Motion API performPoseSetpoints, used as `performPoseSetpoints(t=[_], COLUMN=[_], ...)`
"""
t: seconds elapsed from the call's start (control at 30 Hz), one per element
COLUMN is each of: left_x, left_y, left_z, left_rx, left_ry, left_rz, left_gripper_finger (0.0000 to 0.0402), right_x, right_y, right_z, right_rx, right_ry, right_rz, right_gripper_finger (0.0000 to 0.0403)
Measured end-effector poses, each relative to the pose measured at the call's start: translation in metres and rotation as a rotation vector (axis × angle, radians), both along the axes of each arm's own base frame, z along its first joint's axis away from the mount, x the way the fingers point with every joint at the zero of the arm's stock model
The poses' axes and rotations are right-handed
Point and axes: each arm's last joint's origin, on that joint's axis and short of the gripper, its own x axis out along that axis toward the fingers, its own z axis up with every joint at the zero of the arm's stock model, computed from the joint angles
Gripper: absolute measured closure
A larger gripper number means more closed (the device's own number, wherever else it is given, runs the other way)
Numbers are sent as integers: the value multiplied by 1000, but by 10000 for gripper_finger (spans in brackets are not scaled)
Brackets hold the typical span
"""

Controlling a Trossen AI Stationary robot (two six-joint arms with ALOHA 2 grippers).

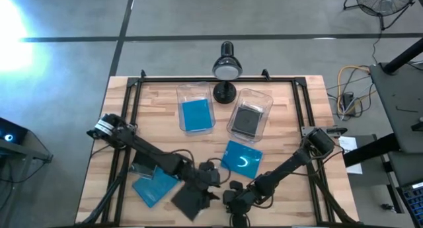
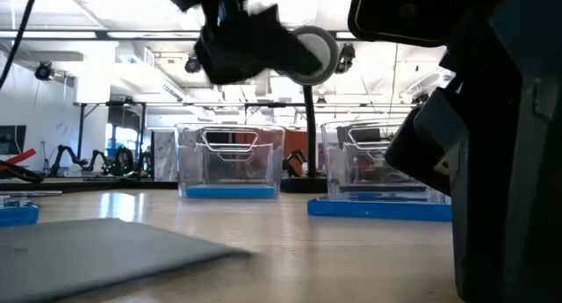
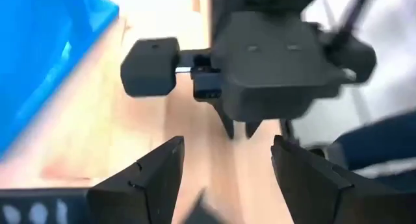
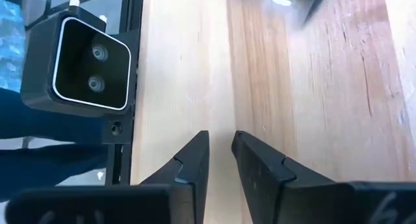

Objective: Pick & place jewel cases by type
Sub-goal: Put the black CD case into the right transparent bin

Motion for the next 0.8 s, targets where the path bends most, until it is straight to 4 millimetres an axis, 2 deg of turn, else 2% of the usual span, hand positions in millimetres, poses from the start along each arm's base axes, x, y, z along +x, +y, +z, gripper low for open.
performPoseSetpoints(t=[0.1,0.2,0.33,0.4,0.47,0.57,0.63,0.73,0.8], left_x=[-2,-10,-34,-43,-48,-52,-56,-60,-63], left_y=[1,6,18,17,4,-24,-38,-44,-42], left_z=[11,20,28,25,20,11,0,-15,-22], left_rx=[185,335,385,386,387,382,445,642,699], left_ry=[43,192,525,614,590,458,372,303,299], left_rz=[-77,-140,-60,-23,-56,-173,-242,-239,-219], left_gripper_finger=[188,188,188,188,188,188,188,188,188], right_x=[0,0,2,4,6,8,8,8,8], right_y=[0,0,-3,-5,-7,-10,-11,-11,-11], right_z=[0,0,0,0,0,0,0,0,0], right_rx=[2,6,23,29,36,41,41,40,38], right_ry=[1,3,12,14,15,18,18,17,16], right_rz=[1,-2,-24,-33,-41,-47,-50,-52,-54], right_gripper_finger=[326,327,327,326,326,329,332,334,335])
